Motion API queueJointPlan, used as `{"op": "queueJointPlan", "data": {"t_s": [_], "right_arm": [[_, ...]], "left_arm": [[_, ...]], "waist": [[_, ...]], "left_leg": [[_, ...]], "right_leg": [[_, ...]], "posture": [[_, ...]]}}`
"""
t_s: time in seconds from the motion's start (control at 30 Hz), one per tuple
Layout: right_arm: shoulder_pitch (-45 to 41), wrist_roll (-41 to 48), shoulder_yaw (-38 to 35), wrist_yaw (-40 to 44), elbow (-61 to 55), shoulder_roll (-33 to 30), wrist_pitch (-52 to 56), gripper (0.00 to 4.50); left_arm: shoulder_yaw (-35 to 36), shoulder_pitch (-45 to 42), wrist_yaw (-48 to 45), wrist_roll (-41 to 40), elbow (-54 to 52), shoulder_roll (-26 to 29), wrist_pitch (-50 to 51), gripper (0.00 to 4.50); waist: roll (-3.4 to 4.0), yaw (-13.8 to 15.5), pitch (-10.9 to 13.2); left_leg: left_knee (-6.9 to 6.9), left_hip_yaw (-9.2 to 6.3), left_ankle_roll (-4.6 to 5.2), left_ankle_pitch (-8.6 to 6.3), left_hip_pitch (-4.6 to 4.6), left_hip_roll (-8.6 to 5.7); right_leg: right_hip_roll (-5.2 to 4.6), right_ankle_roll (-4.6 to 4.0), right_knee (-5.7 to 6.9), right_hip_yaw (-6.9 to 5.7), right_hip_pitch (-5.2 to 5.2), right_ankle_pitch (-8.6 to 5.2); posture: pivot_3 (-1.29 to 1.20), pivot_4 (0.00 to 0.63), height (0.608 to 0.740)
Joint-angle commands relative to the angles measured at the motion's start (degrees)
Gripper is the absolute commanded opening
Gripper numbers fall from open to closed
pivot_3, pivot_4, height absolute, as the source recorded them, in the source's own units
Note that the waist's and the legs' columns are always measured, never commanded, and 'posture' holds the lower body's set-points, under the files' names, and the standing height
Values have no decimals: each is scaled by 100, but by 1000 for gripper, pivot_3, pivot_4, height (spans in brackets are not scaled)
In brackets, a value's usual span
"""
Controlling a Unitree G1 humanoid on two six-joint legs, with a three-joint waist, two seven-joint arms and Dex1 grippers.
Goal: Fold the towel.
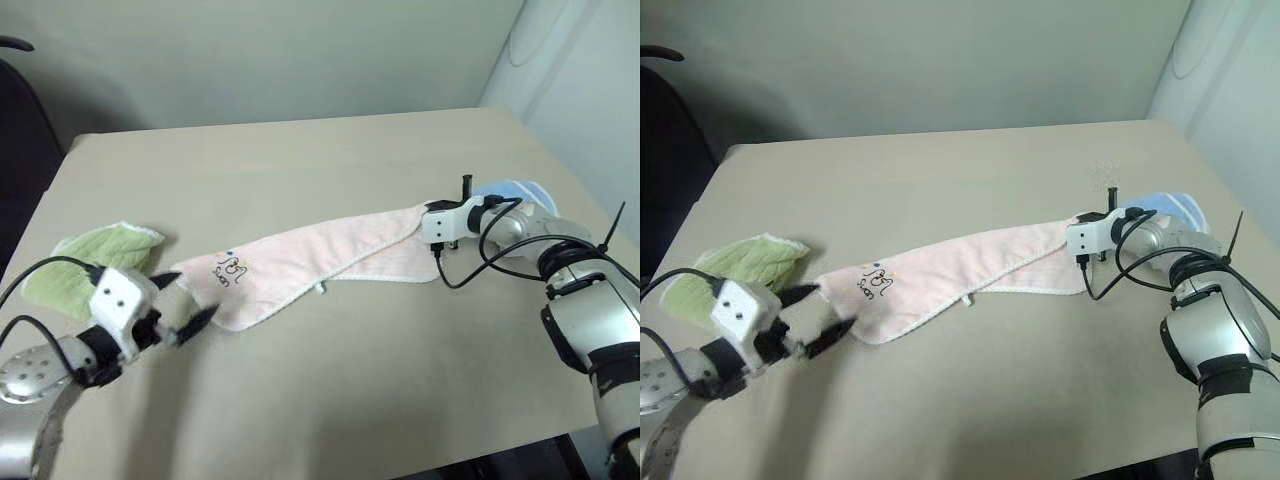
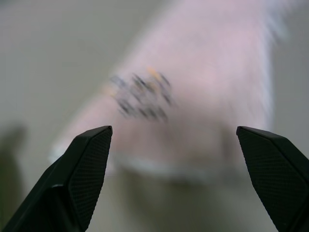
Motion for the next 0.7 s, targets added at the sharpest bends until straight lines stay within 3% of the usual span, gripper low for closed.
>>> {"op": "queueJointPlan", "data": {"t_s": [0.03, 0.2, 0.63, 0.7], "right_arm": [[-24, 164, -118, -99, -66, 9, 3, 23], [94, 264, -166, -78, -95, 26, -25, 23], [336, 510, -267, -17, -212, -161, -103, 23], [368, 539, -268, -2, -232, -175, -125, 0]], "left_arm": [[-49, -209, -916, 184, 450, 534, -526, 4500], [-865, -1248, -1473, 311, 982, 737, -670, 4500], [-2701, -2857, -2001, 1181, 1922, 292, -950, 4500], [-2793, -3023, -2006, 1264, 2164, 195, -1001, 3889]], "waist": [[0, 3, 0], [4, 69, 0], [6, -9, 1], [23, -7, -3]], "left_leg": [[1, -1, -1, 0, -6, 0], [5, -5, 0, 0, -15, -2], [-8, -5, 0, 0, -27, 2], [-8, -5, 1, 0, -27, 2]], "right_leg": [[0, -1, 2, -1, -5, 0], [-4, -1, 0, -2, -5, 2], [-3, -1, -5, -2, -24, 2], [-4, -1, -5, -2, -23, 2]], "posture": [[0, 150, 740], [0, 150, 740], [0, 150, 740], [0, 150, 740]]}}
